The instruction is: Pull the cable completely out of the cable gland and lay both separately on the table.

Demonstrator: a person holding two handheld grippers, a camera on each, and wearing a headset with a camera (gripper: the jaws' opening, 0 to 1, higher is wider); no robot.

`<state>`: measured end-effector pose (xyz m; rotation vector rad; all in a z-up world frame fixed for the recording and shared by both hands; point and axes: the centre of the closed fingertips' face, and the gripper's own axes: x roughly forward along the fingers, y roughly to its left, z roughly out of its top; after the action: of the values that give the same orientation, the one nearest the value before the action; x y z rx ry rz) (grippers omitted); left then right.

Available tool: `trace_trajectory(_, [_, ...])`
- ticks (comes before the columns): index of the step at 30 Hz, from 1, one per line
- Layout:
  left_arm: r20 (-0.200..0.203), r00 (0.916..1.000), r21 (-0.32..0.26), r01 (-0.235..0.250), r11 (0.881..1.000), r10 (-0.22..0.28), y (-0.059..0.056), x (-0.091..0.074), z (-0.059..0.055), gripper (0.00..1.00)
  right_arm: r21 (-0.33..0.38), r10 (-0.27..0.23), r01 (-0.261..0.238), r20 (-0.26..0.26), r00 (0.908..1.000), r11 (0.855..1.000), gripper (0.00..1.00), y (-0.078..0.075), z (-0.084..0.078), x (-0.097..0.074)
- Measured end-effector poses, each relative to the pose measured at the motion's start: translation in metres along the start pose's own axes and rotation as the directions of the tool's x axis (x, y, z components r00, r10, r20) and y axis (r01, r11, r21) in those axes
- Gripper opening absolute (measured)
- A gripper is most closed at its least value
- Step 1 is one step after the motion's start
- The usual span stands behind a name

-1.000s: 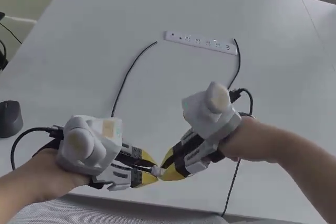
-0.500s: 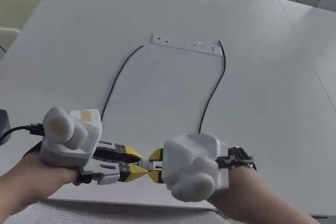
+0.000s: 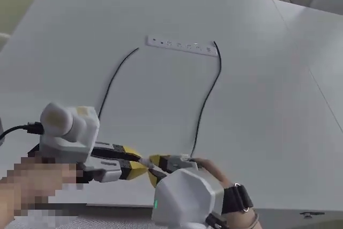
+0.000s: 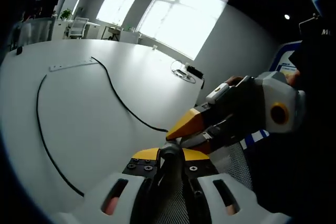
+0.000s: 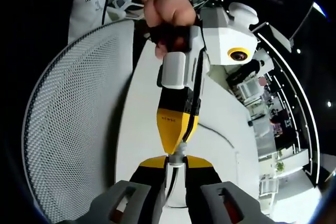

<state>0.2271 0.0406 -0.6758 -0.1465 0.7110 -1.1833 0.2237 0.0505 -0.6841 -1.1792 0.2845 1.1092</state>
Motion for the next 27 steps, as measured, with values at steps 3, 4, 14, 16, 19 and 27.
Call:
trace_trajectory(3, [-0.009,1.0000,-0.003,0.000,1.000,0.000,0.000,0.000,-0.002,0.15,0.015,0.018,-0.018,0.015,0.9997,1.000,0.08,0.001,0.000,0.000])
trace_trajectory(4, [-0.013,0.9999,0.005,0.002,1.000,-0.002,0.000,0.000,-0.002,0.15,0.045,0.030,-0.031,0.024,0.9993,0.999,0.08,0.002,0.001,-0.001])
trace_trajectory(14, [0.013,0.9998,0.119,-0.015,0.993,0.014,0.000,-0.006,0.003,0.15,0.228,0.072,-0.092,0.095,0.9929,0.969,0.10,-0.003,0.005,-0.004])
trace_trajectory(16, [0.017,0.9997,0.165,-0.019,0.986,0.016,0.000,-0.009,0.003,0.15,0.342,0.088,-0.128,0.130,0.9876,0.931,0.12,-0.007,0.006,-0.006])
trace_trajectory(19, [0.029,0.9992,0.215,-0.035,0.976,0.029,0.000,-0.012,0.003,0.15,0.491,0.163,-0.214,0.145,0.9759,0.844,0.20,-0.005,-0.001,-0.007])
trace_trajectory(27, [0.014,0.9990,0.336,-0.045,0.941,0.043,-0.003,-0.016,0.000,0.16,0.532,0.236,-0.281,0.153,0.9598,0.799,0.22,-0.007,-0.017,-0.007])
